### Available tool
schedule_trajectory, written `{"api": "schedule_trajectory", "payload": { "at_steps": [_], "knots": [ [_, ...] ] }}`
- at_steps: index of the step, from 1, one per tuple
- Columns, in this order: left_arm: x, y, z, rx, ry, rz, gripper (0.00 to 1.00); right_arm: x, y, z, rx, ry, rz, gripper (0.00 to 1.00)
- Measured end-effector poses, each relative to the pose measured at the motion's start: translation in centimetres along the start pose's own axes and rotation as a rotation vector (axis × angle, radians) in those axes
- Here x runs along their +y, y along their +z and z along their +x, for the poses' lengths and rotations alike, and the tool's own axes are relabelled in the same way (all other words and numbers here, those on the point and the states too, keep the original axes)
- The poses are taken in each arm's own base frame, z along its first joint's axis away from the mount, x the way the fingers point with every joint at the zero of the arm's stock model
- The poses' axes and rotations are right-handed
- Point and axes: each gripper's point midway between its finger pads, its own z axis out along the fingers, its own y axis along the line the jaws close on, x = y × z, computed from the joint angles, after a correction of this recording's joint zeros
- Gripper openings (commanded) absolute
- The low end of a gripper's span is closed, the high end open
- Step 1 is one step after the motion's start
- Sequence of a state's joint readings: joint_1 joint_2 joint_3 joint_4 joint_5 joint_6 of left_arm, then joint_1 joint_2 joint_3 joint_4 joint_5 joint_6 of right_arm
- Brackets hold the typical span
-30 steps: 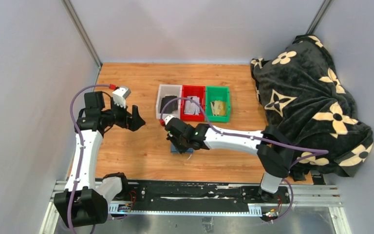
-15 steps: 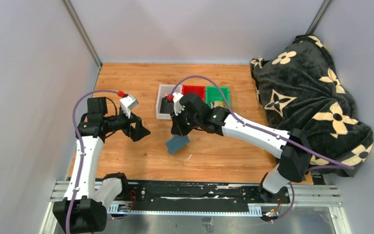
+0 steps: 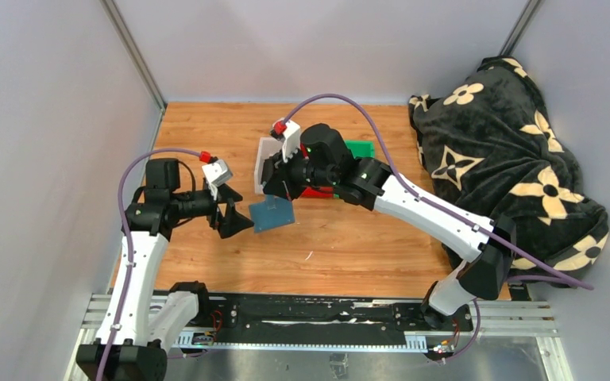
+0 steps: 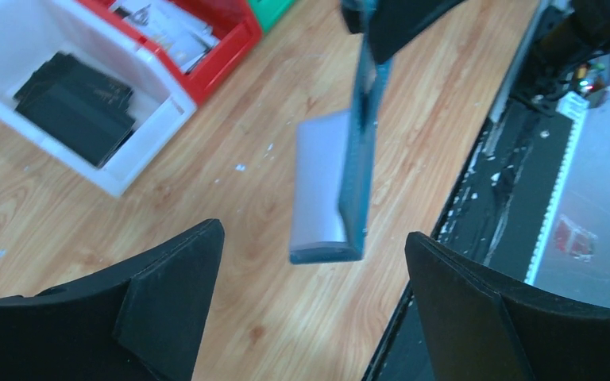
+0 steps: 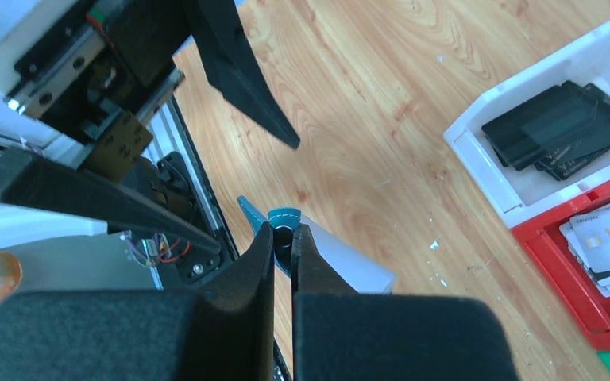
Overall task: Take the credit cards out of the card holder
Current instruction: Open the card holder at the center of the board.
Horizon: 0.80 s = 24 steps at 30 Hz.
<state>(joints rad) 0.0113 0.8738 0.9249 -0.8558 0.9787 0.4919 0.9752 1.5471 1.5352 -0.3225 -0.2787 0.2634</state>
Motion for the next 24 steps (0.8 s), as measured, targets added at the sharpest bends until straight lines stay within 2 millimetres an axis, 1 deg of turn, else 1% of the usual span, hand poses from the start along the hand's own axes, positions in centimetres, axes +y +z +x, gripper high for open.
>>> {"api": "schedule_trajectory", "payload": {
  "at_steps": [3,6,7,14,22,23,24],
  "knots": [
    [-1.5,0.1,-0.9,-0.022,0.004,0.052,0.94,0.3,-0.4,-1.2,-0.028,0.011,0.001,0.00],
    [-2.6,0.1,-1.5,-0.036,0.018,0.089,0.92,0.4,-0.4,-1.4,-0.033,0.026,0.002,0.00],
    [-2.7,0.1,-1.5,-0.037,0.020,0.092,0.91,0.4,-0.4,-1.3,-0.032,0.030,0.001,0.00],
    [-2.7,0.4,-1.4,-0.023,0.011,0.107,0.83,0.6,-0.4,-1.4,-0.033,0.059,-0.002,0.00],
    [-1.7,0.6,-2.0,-0.011,0.048,0.092,0.84,2.3,-0.3,-1.3,-0.033,0.059,-0.048,0.00],
    [-1.7,0.6,-2.1,-0.012,0.058,0.090,0.83,2.5,-0.3,-1.3,-0.031,0.058,-0.055,0.00],
    [-1.7,0.5,-2.1,-0.013,0.068,0.089,0.79,2.7,-0.3,-1.2,-0.029,0.057,-0.061,0.00]
  ]
}}
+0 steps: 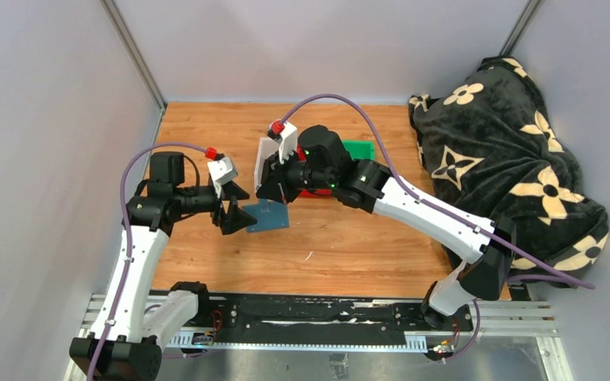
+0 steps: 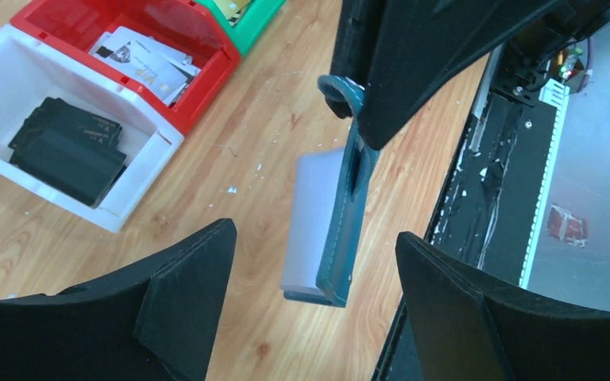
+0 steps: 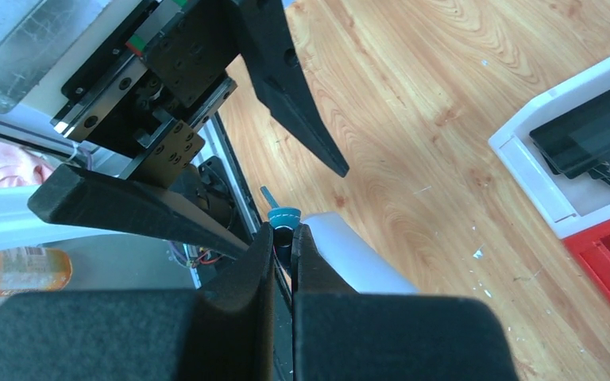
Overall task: Take the credit cards out of the card holder
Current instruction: Open the card holder at the center of the board.
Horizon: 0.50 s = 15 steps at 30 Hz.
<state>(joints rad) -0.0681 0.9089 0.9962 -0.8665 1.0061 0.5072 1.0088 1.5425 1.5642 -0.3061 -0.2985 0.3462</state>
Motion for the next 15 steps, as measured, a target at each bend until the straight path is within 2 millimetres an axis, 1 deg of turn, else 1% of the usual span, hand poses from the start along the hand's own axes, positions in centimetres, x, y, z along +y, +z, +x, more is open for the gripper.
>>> {"api": "schedule_trajectory", "payload": {
  "at_steps": [1,2,3,4,7,10,12,13,14,15],
  "knots": [
    [0.0,0.0,0.0,-0.001,0.009,-0.001,0.72,0.2,0.0,0.1,0.002,0.000,-0.006,0.00],
    [0.0,0.0,-0.1,-0.002,0.015,0.000,0.60,0.4,0.0,0.1,0.004,-0.001,-0.014,0.00],
    [-0.1,-0.1,-0.1,-0.006,0.022,0.003,0.52,0.6,0.0,0.2,0.007,-0.002,-0.019,0.00],
    [-0.3,-0.1,-0.3,-0.015,0.046,0.010,0.46,0.8,0.0,0.2,0.007,-0.003,-0.025,0.00],
    [-1.3,-0.3,-0.6,-0.040,0.064,0.038,0.32,1.7,-0.1,-0.3,-0.004,-0.008,-0.044,0.00],
    [-2.2,-0.4,-0.7,-0.058,0.084,0.059,0.12,2.4,-0.4,-1.3,-0.024,-0.010,-0.063,0.01],
    [-2.6,-0.5,-0.6,-0.066,0.098,0.065,0.00,2.7,-0.5,-1.7,-0.034,-0.009,-0.072,0.31],
    [-2.8,-0.5,-0.7,-0.068,0.101,0.068,0.00,2.8,-0.5,-1.7,-0.035,-0.004,-0.073,0.44],
    [-2.8,-0.6,-0.7,-0.070,0.117,0.065,0.00,2.9,-0.6,-1.8,-0.034,-0.005,-0.073,0.54],
    [-2.8,-0.6,-0.7,-0.070,0.127,0.062,0.00,2.9,-0.6,-1.8,-0.035,0.007,-0.073,0.61]
  ]
}}
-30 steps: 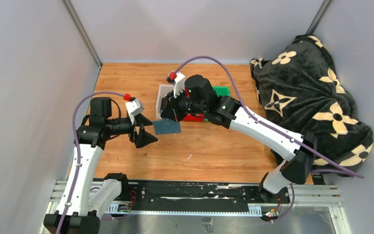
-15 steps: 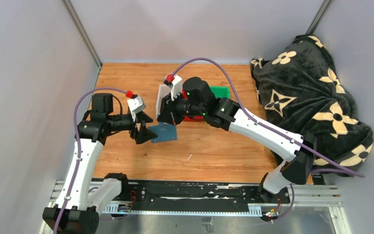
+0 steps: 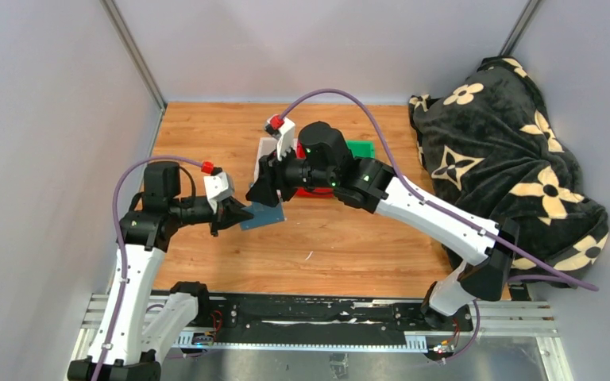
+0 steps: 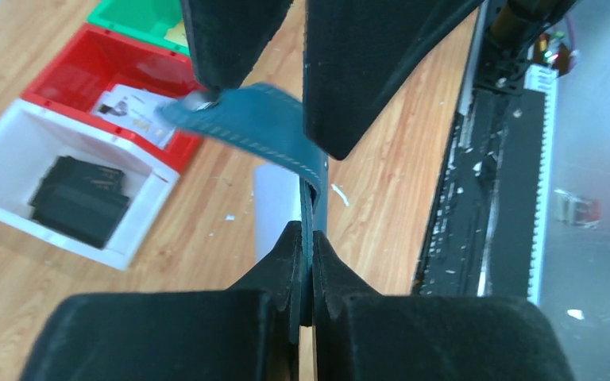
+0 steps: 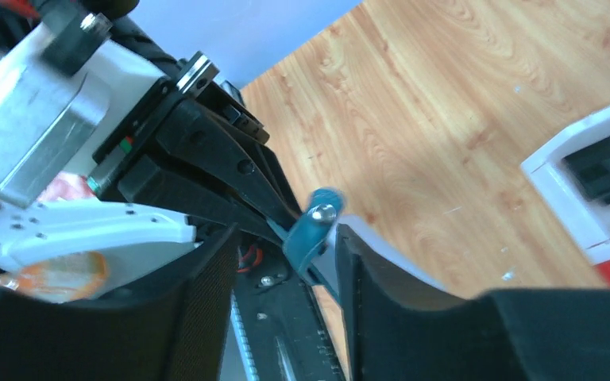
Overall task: Take the credit cards out of the card holder
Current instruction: Open the card holder at the center of the board.
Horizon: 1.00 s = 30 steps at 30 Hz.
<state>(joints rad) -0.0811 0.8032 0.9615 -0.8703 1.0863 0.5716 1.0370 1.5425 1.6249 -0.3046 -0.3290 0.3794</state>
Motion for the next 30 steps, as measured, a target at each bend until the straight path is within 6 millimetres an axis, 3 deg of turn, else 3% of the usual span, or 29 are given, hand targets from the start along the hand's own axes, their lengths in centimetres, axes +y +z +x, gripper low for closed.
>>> {"api": "schedule_trajectory", "payload": {
  "at_steps": [5,8,13,16,22,27,29,30],
  "knots": [
    [0.2,-0.7,-0.6,0.000,0.179,-0.045,0.00,-0.3,-1.2,-0.4,-0.015,0.041,0.020,0.69],
    [0.5,-1.4,-2.1,-0.008,0.309,-0.074,0.00,-1.3,-3.4,0.0,-0.013,0.043,0.024,0.69],
    [0.5,-2.5,-5.2,-0.032,0.474,-0.107,0.00,-1.8,-7.5,1.5,0.010,-0.098,-0.043,0.69],
    [0.1,-2.5,-5.4,-0.044,0.484,-0.090,0.00,-1.2,-8.6,2.7,0.029,-0.218,-0.093,0.66],
    [-1.5,-2.4,-5.5,-0.074,0.423,-0.038,0.00,0.0,-8.9,3.4,0.029,-0.437,-0.199,0.63],
    [-2.7,-2.5,-6.4,-0.106,0.350,-0.003,0.00,1.8,-7.2,3.7,0.048,-0.584,-0.276,0.58],
    [-3.1,-2.6,-6.7,-0.115,0.328,0.007,0.00,2.6,-6.3,3.8,0.053,-0.620,-0.304,0.53],
    [-3.3,-2.6,-6.9,-0.120,0.317,0.013,0.00,3.0,-5.9,3.9,0.056,-0.638,-0.317,0.42]
  ]
}}
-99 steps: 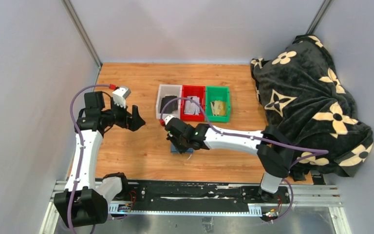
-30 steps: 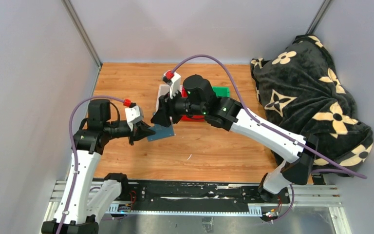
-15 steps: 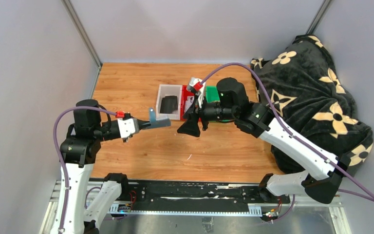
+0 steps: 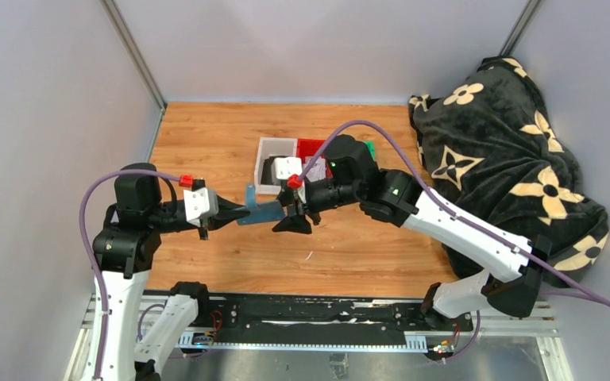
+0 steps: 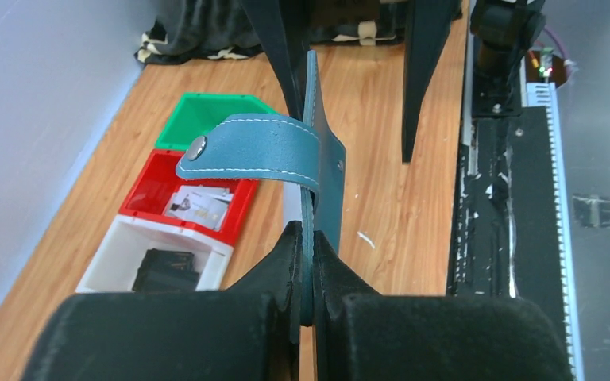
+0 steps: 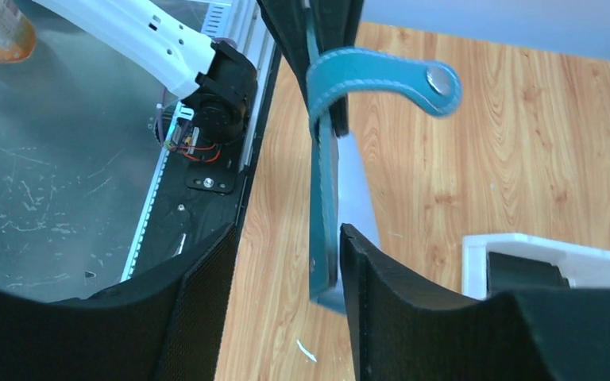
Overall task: Take the credit cards out of the card holder
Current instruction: Open the card holder at the center of the board.
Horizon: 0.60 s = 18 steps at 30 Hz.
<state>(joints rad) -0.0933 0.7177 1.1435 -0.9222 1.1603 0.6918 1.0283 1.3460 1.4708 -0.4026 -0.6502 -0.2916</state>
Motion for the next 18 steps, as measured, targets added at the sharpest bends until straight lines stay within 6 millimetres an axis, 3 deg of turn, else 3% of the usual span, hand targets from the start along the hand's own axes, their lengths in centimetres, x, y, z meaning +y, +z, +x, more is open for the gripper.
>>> {"api": "schedule_trajectory", "payload": {
  "at_steps": [1,3,4,5,7,8,9,13,18],
  "knots": [
    [-0.1,0.0,-0.2,-0.006,-0.013,0.004,0.00,0.1,0.4,-0.1,0.003,-0.016,-0.009,0.36],
    [-0.3,0.0,-0.4,-0.011,-0.033,0.009,0.00,0.2,1.1,-0.1,0.007,-0.043,-0.016,0.07],
    [-0.4,0.0,-0.4,-0.013,-0.044,0.012,0.00,0.2,1.4,-0.2,0.010,-0.054,-0.014,0.01],
    [-0.5,0.0,-0.5,-0.016,-0.056,0.014,0.02,0.0,1.6,-0.2,0.013,-0.064,-0.008,0.00],
    [-0.6,-0.1,-0.5,-0.013,-0.080,0.013,0.69,-0.5,1.6,-0.3,0.025,-0.088,0.017,0.00],
    [-0.6,-0.1,-0.6,-0.012,-0.087,0.010,0.95,-0.7,1.6,-0.3,0.033,-0.102,0.034,0.00],
    [-0.7,-0.1,-0.7,-0.014,-0.111,0.010,0.99,-0.8,1.7,-0.3,0.040,-0.121,0.052,0.00],
    [-0.2,-0.1,-0.4,0.011,-0.262,-0.032,1.00,-0.9,1.9,-0.5,0.062,-0.239,0.137,0.00],
    [2.0,0.2,-0.8,-0.003,-0.546,-0.134,1.00,0.1,0.6,-1.0,0.079,-0.548,0.314,0.00]
  ]
}}
